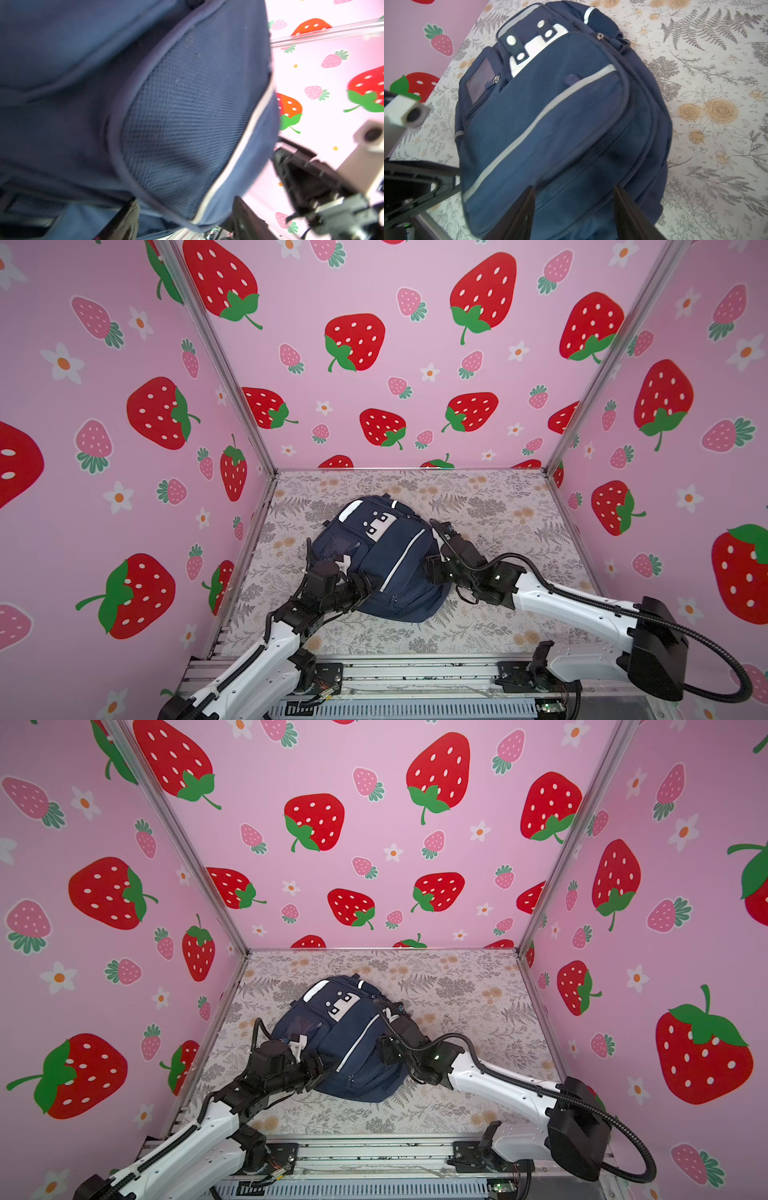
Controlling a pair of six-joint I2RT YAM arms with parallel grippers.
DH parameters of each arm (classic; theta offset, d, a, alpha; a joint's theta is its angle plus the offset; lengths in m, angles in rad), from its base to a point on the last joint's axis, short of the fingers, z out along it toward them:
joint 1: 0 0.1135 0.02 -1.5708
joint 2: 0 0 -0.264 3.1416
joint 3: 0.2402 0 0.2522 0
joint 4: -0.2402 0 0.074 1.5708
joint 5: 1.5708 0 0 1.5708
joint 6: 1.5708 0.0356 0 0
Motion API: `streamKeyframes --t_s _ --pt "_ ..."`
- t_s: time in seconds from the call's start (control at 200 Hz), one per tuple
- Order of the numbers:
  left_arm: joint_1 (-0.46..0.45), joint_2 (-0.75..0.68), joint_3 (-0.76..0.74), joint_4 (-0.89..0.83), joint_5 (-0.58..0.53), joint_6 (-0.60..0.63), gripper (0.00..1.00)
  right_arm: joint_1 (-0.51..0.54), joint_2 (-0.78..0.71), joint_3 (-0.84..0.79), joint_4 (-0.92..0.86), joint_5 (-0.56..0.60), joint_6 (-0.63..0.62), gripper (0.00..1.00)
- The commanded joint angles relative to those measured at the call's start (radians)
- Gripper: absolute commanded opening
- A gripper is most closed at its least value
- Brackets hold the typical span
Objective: Pack the student bag
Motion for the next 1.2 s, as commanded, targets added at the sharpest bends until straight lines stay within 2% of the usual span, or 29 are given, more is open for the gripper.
streamKeyframes --t_s 0.0,0.09,0.24,0.37,0.47,0.57,0.76,0.94,1.02,1.146,1.196 --pt "0.005 0.058 0.019 0.163 0.047 -0.069 0.63 0.109 -0.001 -0.020 -0.073 0.164 0.117 0.64" --pt "0.004 0.126 0.017 0.261 0.068 -0.088 0.49 0.198 0.044 -0.006 -0.081 0.205 0.162 0.65" --pt "0.001 0.205 0.075 0.334 0.104 -0.089 0.23 0.283 0.139 0.042 -0.068 0.191 0.220 0.65" --pt "-0.004 0.213 0.120 0.335 0.110 -0.080 0.14 0.302 0.216 0.097 -0.123 0.227 0.305 0.66" --pt "-0.005 0.205 0.133 0.310 0.111 -0.066 0.12 0.299 0.246 0.126 -0.194 0.284 0.348 0.67" --pt "-0.005 0.199 0.129 0.300 0.114 -0.061 0.10 0.268 0.269 0.164 -0.231 0.279 0.338 0.64" --pt "-0.005 0.192 0.127 0.291 0.114 -0.052 0.08 0.241 0.293 0.185 -0.234 0.241 0.295 0.44" --pt "-0.005 0.193 0.141 0.269 0.116 -0.033 0.07 0.240 0.301 0.173 -0.185 0.179 0.249 0.38" --pt "-0.005 0.193 0.142 0.267 0.116 -0.031 0.07 0.237 0.303 0.168 -0.172 0.160 0.238 0.31" --pt "-0.003 0.195 0.142 0.256 0.113 -0.028 0.07 0.231 0.302 0.160 -0.155 0.130 0.229 0.30" --pt "-0.002 0.194 0.144 0.251 0.111 -0.025 0.07 0.231 0.299 0.155 -0.154 0.124 0.228 0.25"
